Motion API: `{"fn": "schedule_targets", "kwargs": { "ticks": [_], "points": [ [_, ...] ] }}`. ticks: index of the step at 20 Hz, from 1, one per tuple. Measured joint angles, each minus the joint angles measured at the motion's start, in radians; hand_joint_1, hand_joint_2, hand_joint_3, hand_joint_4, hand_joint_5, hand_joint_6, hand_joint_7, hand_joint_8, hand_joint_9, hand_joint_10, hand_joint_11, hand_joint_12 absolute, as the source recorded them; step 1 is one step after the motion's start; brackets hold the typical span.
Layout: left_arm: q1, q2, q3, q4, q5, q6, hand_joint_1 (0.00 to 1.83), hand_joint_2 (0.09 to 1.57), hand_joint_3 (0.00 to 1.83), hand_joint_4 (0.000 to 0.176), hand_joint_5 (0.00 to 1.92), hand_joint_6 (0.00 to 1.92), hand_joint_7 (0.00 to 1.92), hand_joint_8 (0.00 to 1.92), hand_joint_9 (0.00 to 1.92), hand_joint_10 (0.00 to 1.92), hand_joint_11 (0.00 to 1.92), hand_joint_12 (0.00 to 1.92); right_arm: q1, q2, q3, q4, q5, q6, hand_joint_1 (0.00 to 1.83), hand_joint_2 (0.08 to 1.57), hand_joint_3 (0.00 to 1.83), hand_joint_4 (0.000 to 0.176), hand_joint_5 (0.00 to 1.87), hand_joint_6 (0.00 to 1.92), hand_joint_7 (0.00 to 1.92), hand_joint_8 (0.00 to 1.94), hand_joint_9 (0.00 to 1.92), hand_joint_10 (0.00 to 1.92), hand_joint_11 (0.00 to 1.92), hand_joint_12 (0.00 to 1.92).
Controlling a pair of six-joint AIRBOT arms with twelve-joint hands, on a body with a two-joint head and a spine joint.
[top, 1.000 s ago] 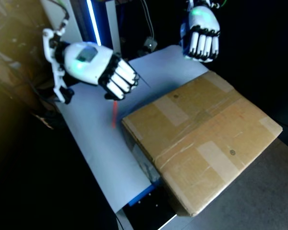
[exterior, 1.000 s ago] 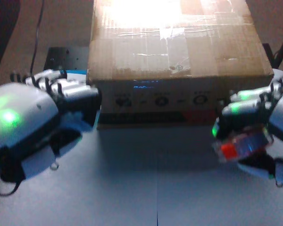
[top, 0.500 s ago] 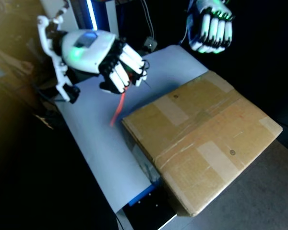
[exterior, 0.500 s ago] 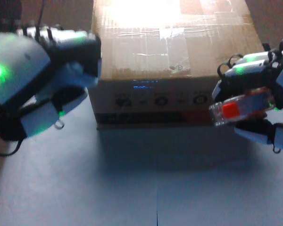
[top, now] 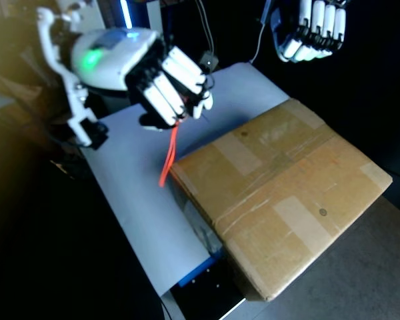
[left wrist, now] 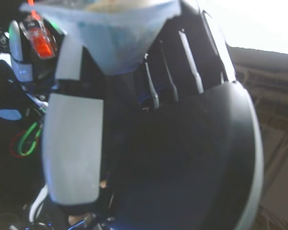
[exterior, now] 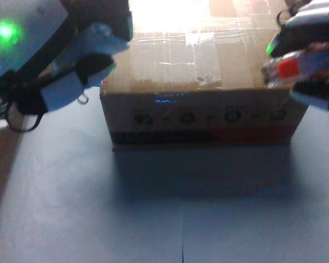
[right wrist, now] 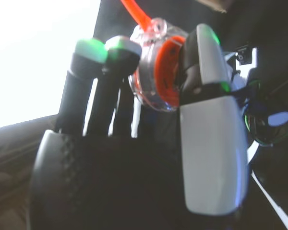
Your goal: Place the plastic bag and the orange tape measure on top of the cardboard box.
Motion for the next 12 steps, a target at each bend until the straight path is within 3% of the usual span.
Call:
{"fn": "schedule_targets", "kwargs": {
  "ticks": [2, 4, 6, 7, 8, 9, 10, 11, 12],
  "points": [
    [-0.044, -0.037, 0.034, -0.002, -0.021, 0.0, 1.33, 1.28, 0.0, 0.0, 0.53, 1.43, 0.71, 1.5, 0.69, 1.61, 0.62, 1.79, 0.055, 0.0, 0.029, 0.0, 0.032, -0.006, 1.24, 1.13, 0.0, 0.0, 0.94, 0.97, 1.0, 1.17, 1.18, 1.58, 1.17, 1.84],
    [-0.098, -0.08, 0.073, -0.002, -0.06, 0.0, 1.31, 1.31, 0.0, 0.0, 0.53, 1.52, 0.63, 1.59, 0.6, 1.71, 0.45, 1.92, 0.103, -0.006, 0.06, 0.0, 0.052, -0.01, 1.23, 1.13, 0.0, 0.0, 0.9, 1.06, 1.0, 1.14, 1.18, 1.57, 1.18, 1.83],
    [-0.142, -0.123, 0.117, -0.001, -0.101, 0.0, 1.32, 1.3, 0.0, 0.0, 0.53, 1.51, 0.67, 1.53, 0.62, 1.68, 0.49, 1.92, 0.161, -0.039, 0.104, 0.0, 0.097, -0.02, 1.24, 1.13, 0.0, 0.0, 0.95, 0.95, 1.0, 1.17, 1.18, 1.58, 1.17, 1.84],
    [-0.157, -0.144, 0.141, 0.0, -0.12, 0.0, 1.34, 1.27, 0.0, 0.0, 0.59, 1.35, 0.73, 1.5, 0.71, 1.66, 0.6, 1.92, 0.199, -0.067, 0.128, 0.0, 0.132, -0.043, 1.23, 1.13, 0.0, 0.0, 0.9, 1.05, 1.0, 1.14, 1.18, 1.57, 1.18, 1.83],
    [-0.169, -0.159, 0.156, 0.0, -0.141, 0.0, 1.34, 1.26, 0.0, 0.0, 0.6, 1.31, 0.73, 1.51, 0.71, 1.67, 0.64, 1.92, 0.231, -0.084, 0.137, 0.0, 0.157, -0.082, 1.23, 1.13, 0.0, 0.0, 0.9, 1.06, 1.0, 1.14, 1.18, 1.57, 1.18, 1.83],
    [-0.188, -0.179, 0.18, 0.001, -0.172, 0.0, 1.22, 1.24, 0.0, 0.0, 0.71, 1.18, 0.8, 1.56, 0.77, 1.74, 0.77, 1.92, 0.263, -0.102, 0.142, 0.0, 0.185, -0.134, 1.22, 1.07, 0.0, 0.0, 1.1, 0.81, 1.33, 1.78, 1.54, 1.85, 1.62, 1.9],
    [-0.21, -0.201, 0.206, 0.0, -0.207, 0.0, 1.32, 1.24, 0.0, 0.0, 0.71, 1.12, 0.75, 1.51, 0.76, 1.68, 0.75, 1.92, 0.286, -0.124, 0.148, 0.0, 0.198, -0.153, 1.21, 1.06, 0.0, 0.0, 1.14, 0.76, 1.14, 1.86, 1.34, 1.91, 1.44, 1.92],
    [-0.226, -0.217, 0.227, 0.0, -0.229, 0.001, 1.34, 1.25, 0.0, 0.0, 0.69, 1.15, 0.71, 1.53, 0.71, 1.66, 0.73, 1.92, 0.301, -0.146, 0.164, 0.0, 0.209, -0.155, 1.21, 1.05, 0.0, 0.0, 1.15, 0.75, 1.37, 1.92, 1.59, 1.92, 1.65, 1.92],
    [-0.245, -0.243, 0.259, -0.001, -0.257, 0.001, 1.35, 1.22, 0.0, 0.0, 0.74, 1.12, 0.75, 1.46, 0.75, 1.57, 0.7, 1.87, 0.323, -0.186, 0.204, 0.0, 0.231, -0.156, 1.26, 1.13, 0.0, 0.0, 1.1, 0.62, 0.86, 1.49, 1.05, 1.67, 1.16, 1.9]
  ]
}}
